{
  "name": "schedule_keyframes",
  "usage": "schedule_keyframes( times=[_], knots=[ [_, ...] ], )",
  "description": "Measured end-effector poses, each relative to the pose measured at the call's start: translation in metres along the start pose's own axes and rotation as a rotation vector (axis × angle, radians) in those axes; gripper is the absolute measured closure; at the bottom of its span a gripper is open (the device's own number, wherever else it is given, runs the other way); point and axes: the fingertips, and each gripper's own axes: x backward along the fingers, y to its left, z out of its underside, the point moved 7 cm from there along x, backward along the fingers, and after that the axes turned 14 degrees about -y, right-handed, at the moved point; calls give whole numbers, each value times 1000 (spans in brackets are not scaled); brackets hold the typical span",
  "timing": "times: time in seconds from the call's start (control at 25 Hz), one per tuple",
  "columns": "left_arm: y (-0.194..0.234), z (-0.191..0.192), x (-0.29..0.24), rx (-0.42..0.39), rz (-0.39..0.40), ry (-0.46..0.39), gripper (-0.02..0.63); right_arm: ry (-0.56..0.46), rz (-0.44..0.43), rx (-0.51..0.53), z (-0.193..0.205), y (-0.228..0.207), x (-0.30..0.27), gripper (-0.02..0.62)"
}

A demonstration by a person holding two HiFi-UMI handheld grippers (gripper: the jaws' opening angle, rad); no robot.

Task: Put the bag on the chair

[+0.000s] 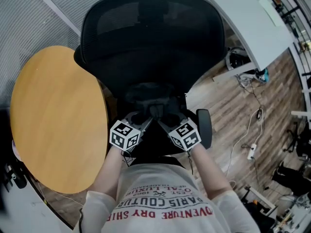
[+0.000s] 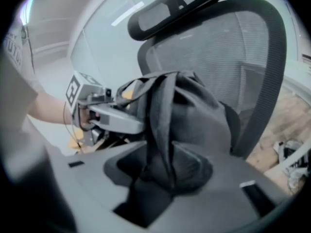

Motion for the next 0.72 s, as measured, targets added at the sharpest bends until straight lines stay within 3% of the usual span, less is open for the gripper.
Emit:
schedule_keyframes(
  times=[0.08, 0.16, 0.32, 0.52, 0.56, 0.6, 0.64, 0.72],
  knots=[
    [-3, 0, 1, -69, -43, 1, 451, -31, 28, 10, -3, 1, 9, 389],
    [-5, 2, 4, -87, -88, -13, 406, -82, 96, 6, -9, -3, 19, 363],
    [-14, 2, 19, -33, -166, -90, 405, -202, 206, -20, -23, -4, 41, 356],
    [-41, -17, 39, -96, -244, -169, 407, -254, 205, 63, -46, 17, 71, 359],
    [-49, -23, 42, -109, -243, -187, 428, -270, 205, 81, -50, 21, 78, 396],
    [-57, -28, 45, -130, -238, -205, 462, -290, 212, 98, -55, 24, 86, 492],
    [-65, -33, 48, -157, -233, -223, 497, -311, 219, 113, -60, 27, 92, 540],
    [-80, -44, 55, -216, -228, -256, 535, -351, 216, 135, -69, 36, 103, 549]
  ],
)
